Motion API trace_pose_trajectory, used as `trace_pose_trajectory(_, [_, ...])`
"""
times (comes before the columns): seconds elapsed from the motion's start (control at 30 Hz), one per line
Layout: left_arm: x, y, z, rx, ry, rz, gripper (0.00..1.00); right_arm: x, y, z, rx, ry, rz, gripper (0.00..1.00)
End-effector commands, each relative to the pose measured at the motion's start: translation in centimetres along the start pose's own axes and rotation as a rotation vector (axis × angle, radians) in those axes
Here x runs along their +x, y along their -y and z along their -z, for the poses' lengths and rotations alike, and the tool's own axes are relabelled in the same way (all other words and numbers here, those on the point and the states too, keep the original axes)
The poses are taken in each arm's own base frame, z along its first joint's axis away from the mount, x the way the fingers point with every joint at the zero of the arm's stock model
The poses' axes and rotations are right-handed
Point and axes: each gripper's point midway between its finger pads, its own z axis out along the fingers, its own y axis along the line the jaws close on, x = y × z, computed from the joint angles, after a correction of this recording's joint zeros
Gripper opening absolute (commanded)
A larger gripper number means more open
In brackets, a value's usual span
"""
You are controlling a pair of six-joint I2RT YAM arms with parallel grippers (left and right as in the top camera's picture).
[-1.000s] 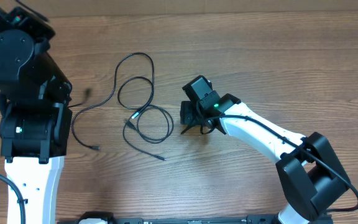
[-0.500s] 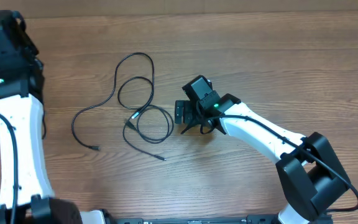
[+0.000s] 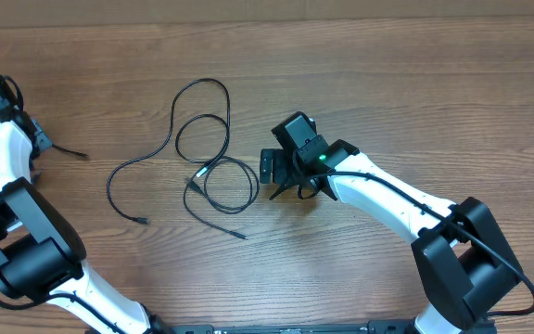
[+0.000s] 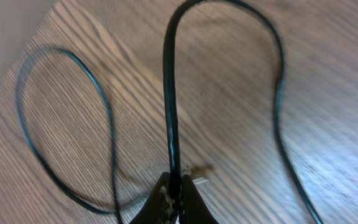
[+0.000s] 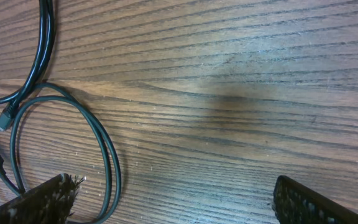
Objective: Untangle cables
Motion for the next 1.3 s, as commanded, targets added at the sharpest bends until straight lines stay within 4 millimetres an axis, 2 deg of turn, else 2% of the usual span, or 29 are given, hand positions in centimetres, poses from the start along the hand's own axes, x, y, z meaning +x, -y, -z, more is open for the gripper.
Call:
trace_pose_trajectory(0.0, [0.2, -0.5, -2.3, 0.000, -0.018, 0.011, 0.04, -0.4, -0.1, 0.2, -0.001, 0.014, -0.003, 1.00])
trace_pose_trajectory(0.1, [-0.9, 0.0, -2.4, 0.026, 0.023, 0.029, 0.04, -0.6, -0.2, 0.2, -0.007, 0.023, -0.002, 1.00])
trace_pose_trajectory(0.13, [-1.3, 0.1, -2.2, 0.029, 0.032, 0.029, 0.14, -0.6, -0.2, 0.2, -0.007, 0.023, -0.003, 1.00])
trace_pose_trajectory(0.17, [-1.6, 0.1, -1.9, 0.029, 0.035, 0.029, 0.41, -0.6, -0.2, 0.2, -0.007, 0.022, -0.002, 1.00])
trace_pose_trajectory(0.2, [-2.0, 0.0, -1.5, 0.028, 0.036, 0.029, 1.00, -0.6, -0.2, 0.2, -0.007, 0.022, -0.002, 1.00])
trace_pose_trajectory(0.3, [-3.1, -0.5, -0.1, 0.029, 0.031, 0.068, 1.00, -0.6, -0.2, 0.2, -0.007, 0.022, -0.002, 1.00])
trace_pose_trajectory(0.37, [-4.6, -0.4, 2.4, 0.068, 0.035, 0.109, 1.00, -0.6, -0.2, 0.2, -0.007, 0.022, -0.002, 1.00])
trace_pose_trajectory(0.43, [-6.2, 1.2, 5.5, 0.213, 0.055, 0.112, 1.00, -0.6, -0.2, 0.2, -0.007, 0.022, -0.002, 1.00])
trace_pose_trajectory(0.5, [-7.4, 3.7, 10.6, 0.452, 0.078, 0.107, 1.00, -0.6, -0.2, 0.2, -0.007, 0.022, -0.002, 1.00])
trace_pose_trajectory(0.53, [-7.5, 4.5, 12.0, 0.520, 0.082, 0.103, 0.97, -0.6, -0.2, 0.2, -0.007, 0.022, -0.002, 1.00])
trace_pose_trajectory(0.57, [-7.2, 5.7, 13.9, 0.631, 0.077, 0.093, 0.76, -0.6, -0.2, 0.2, -0.008, 0.023, -0.002, 1.00])
trace_pose_trajectory(0.6, [-6.1, 7.4, 15.7, 0.764, 0.025, 0.080, 0.04, -0.7, -0.3, 0.2, -0.011, 0.027, -0.002, 1.00])
trace_pose_trajectory(0.67, [-3.2, 9.5, 16.2, 0.845, -0.096, 0.059, 0.04, -0.8, -0.3, 0.2, -0.012, 0.029, -0.002, 1.00])
trace_pose_trajectory(0.7, [-0.1, 11.2, 15.8, 0.843, -0.215, 0.028, 0.04, -0.8, -0.3, 0.2, -0.011, 0.029, -0.003, 1.00])
trace_pose_trajectory(0.73, [1.4, 12.1, 15.8, 0.844, -0.262, 0.008, 0.04, -0.8, -0.2, 0.2, -0.005, 0.031, -0.015, 1.00])
trace_pose_trajectory(0.8, [4.2, 14.1, 16.1, 0.855, -0.331, -0.058, 0.04, -1.1, 2.1, 0.3, 0.101, 0.063, -0.169, 1.00])
trace_pose_trajectory(0.83, [6.2, 15.6, 16.5, 0.862, -0.376, -0.113, 0.04, -1.2, 3.7, 0.4, 0.161, 0.078, -0.255, 1.00])
trace_pose_trajectory(0.87, [7.4, 16.4, 16.8, 0.864, -0.400, -0.142, 0.05, -1.2, 4.2, 0.5, 0.174, 0.079, -0.276, 1.00])
trace_pose_trajectory(0.93, [10.6, 18.6, 17.9, 0.878, -0.450, -0.253, 0.12, -1.4, 5.9, 0.4, 0.201, 0.076, -0.332, 1.00])
trace_pose_trajectory(0.97, [13.3, 20.1, 18.4, 0.862, -0.478, -0.346, 0.17, -1.6, 6.7, 0.4, 0.212, 0.077, -0.364, 1.00])
trace_pose_trajectory(1.0, [14.6, 20.8, 18.3, 0.832, -0.484, -0.391, 0.21, -1.8, 7.9, 0.4, 0.227, 0.078, -0.407, 1.00])
trace_pose_trajectory(1.07, [17.3, 22.2, 18.2, 0.770, -0.493, -0.469, 0.47, -2.3, 9.8, 0.4, 0.241, 0.071, -0.455, 1.00])
trace_pose_trajectory(1.1, [18.7, 22.9, 18.5, 0.764, -0.501, -0.497, 0.53, -2.4, 10.9, 0.4, 0.254, 0.070, -0.480, 1.00])
trace_pose_trajectory(1.2, [22.2, 25.8, 19.8, 0.791, -0.477, -0.613, 0.57, -2.2, 15.3, 0.4, 0.308, 0.060, -0.575, 1.00])
trace_pose_trajectory(1.27, [23.1, 26.8, 19.5, 0.728, -0.433, -0.614, 0.61, -1.9, 18.0, 0.5, 0.352, 0.061, -0.626, 1.00])
